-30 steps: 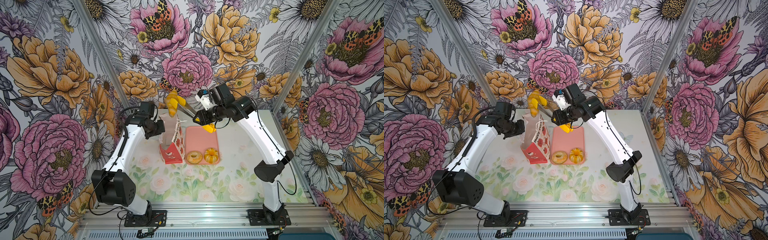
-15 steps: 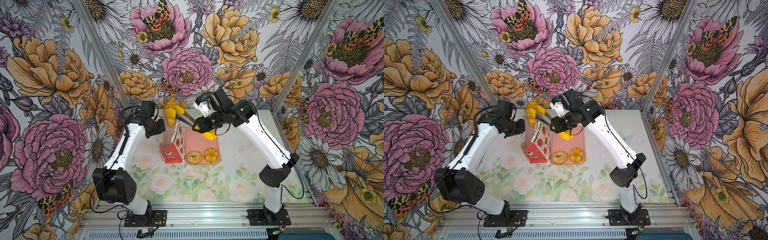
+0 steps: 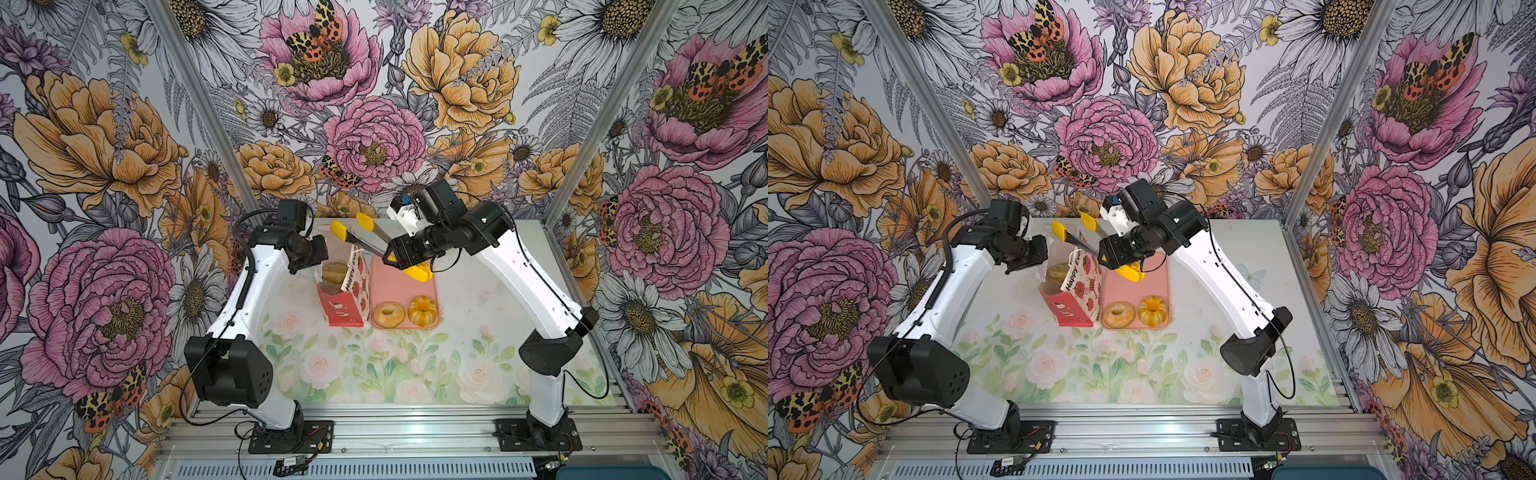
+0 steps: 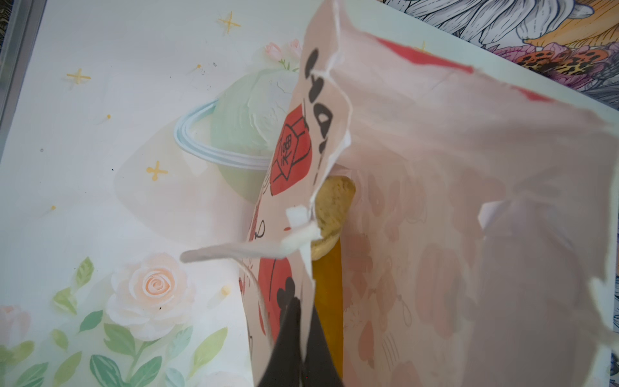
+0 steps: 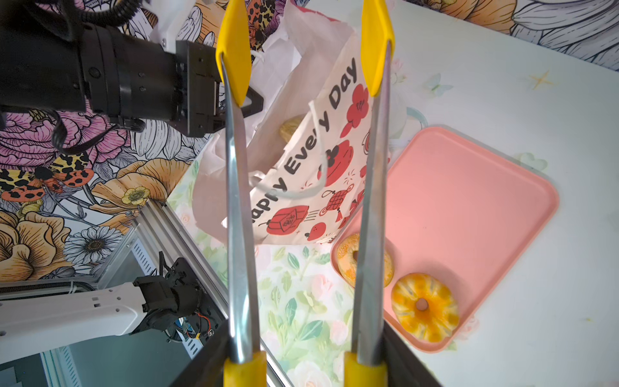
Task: Pack bread into a paper bag
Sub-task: Place the fake bread in the paper bag, then pick up the fake bread from the plate.
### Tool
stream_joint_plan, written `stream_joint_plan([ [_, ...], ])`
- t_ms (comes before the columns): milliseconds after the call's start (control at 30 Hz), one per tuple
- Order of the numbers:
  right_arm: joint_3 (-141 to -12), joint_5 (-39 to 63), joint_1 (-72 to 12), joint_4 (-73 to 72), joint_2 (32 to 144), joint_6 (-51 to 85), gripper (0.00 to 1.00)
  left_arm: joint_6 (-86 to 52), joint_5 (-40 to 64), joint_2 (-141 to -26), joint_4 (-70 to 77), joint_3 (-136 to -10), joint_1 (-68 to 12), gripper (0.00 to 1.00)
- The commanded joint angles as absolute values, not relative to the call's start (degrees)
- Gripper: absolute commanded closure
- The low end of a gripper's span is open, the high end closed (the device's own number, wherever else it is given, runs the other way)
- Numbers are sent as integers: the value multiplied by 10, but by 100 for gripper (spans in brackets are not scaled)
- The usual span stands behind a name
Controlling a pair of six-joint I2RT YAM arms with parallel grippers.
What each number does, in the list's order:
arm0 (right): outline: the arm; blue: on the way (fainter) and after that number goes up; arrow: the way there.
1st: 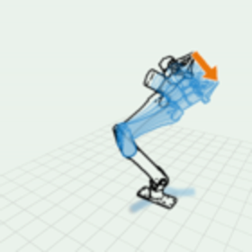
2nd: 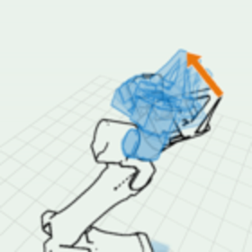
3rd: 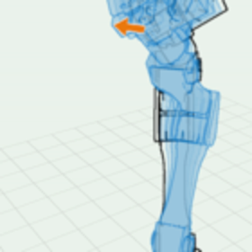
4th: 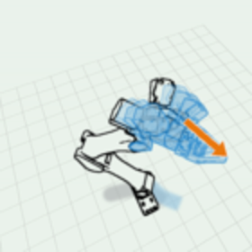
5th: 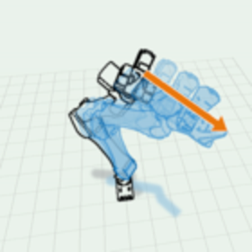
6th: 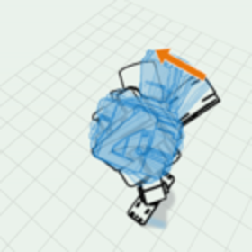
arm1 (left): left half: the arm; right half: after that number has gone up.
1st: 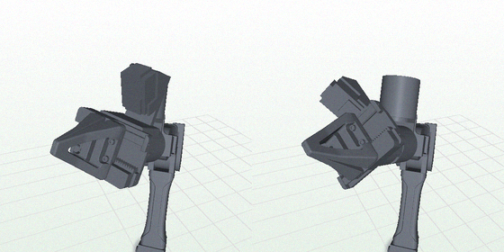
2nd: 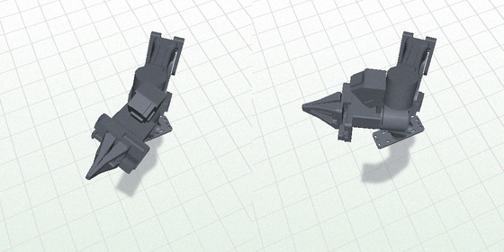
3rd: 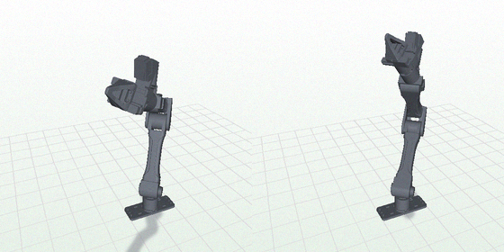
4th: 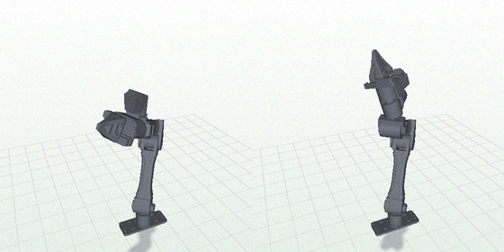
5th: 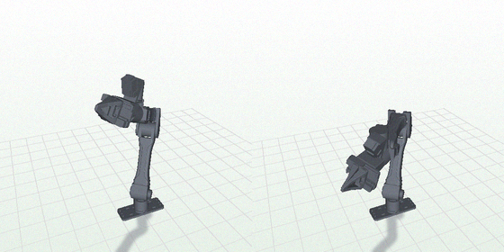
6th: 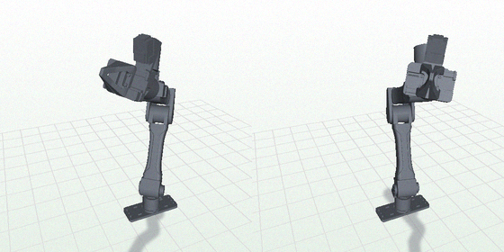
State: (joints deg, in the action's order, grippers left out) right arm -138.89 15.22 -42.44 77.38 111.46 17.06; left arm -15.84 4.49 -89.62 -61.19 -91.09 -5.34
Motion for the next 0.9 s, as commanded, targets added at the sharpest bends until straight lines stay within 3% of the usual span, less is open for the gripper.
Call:
stream_joint_plan([
  [0, -1391, 132, -429, 753, 1090, 168, 36, -142, 39, -900, -612, -918, -46, 100],
  [500, -1367, 27, -375, 746, 1071, 221, 37, -136, 39, -918, -612, -951, -19, 100],
  [867, -1118, 48, -349, 749, 971, 267, 37, -131, 42, -943, -612, -974, -18, 100],
])
